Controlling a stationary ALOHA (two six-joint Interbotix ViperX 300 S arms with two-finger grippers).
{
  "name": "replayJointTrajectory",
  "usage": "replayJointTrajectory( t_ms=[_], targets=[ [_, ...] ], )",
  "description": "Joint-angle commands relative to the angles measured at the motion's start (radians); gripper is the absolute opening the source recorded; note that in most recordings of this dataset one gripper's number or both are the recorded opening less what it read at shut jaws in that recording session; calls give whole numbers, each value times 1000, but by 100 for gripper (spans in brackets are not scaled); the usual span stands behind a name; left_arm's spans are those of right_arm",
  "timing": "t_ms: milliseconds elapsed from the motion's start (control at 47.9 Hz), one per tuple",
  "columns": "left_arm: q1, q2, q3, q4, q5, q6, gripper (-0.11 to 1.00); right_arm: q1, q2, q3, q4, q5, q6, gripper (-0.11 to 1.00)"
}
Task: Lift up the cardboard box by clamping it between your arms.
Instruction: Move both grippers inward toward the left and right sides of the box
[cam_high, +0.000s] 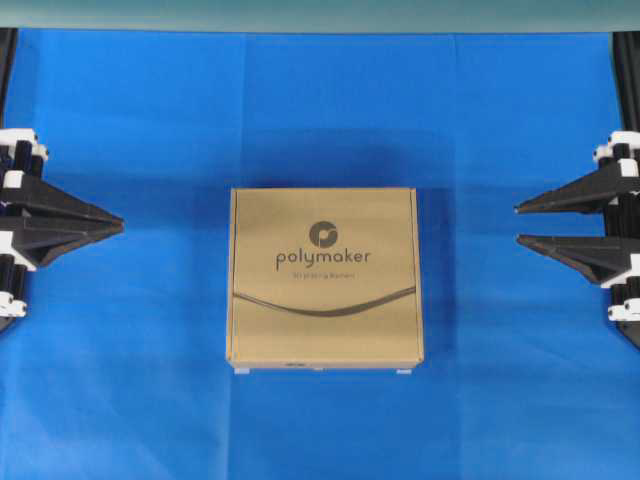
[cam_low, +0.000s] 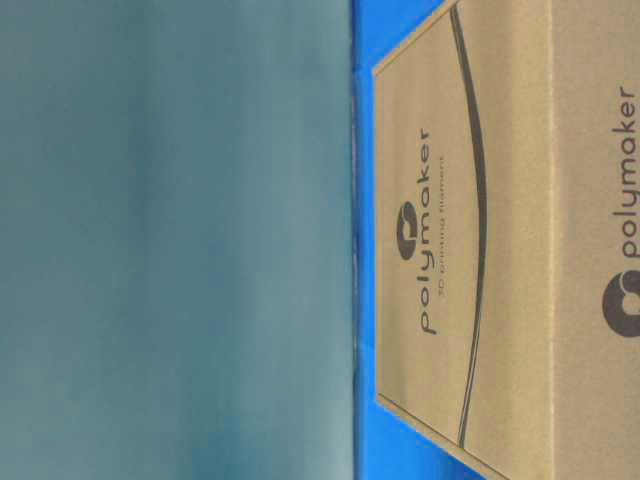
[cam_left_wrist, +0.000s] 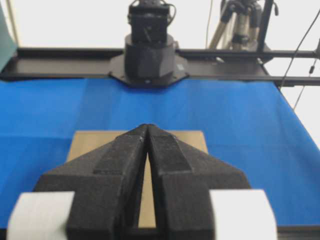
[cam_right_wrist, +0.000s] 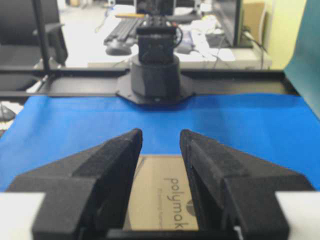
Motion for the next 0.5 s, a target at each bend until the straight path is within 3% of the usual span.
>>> replayJointTrajectory(
  t_ms=[0, 104, 188, 313, 480],
  targets=[
    [14, 52, -41, 15, 40, -20, 5, -23, 15, -26, 18, 12, 12, 14],
    [21, 98, -81, 17, 117, -37, 0, -41, 14, -58, 67, 178, 20, 4],
    [23, 129, -103, 17, 166, -38, 0, -60, 17, -100, 61, 387, 18, -3],
    [23, 190, -130, 17, 278, -37, 0, -71, 40, -147, 41, 627, 17, -3],
    [23, 279, -161, 17, 405, -29, 0, -71, 107, -161, 31, 796, 17, -2]
  ],
)
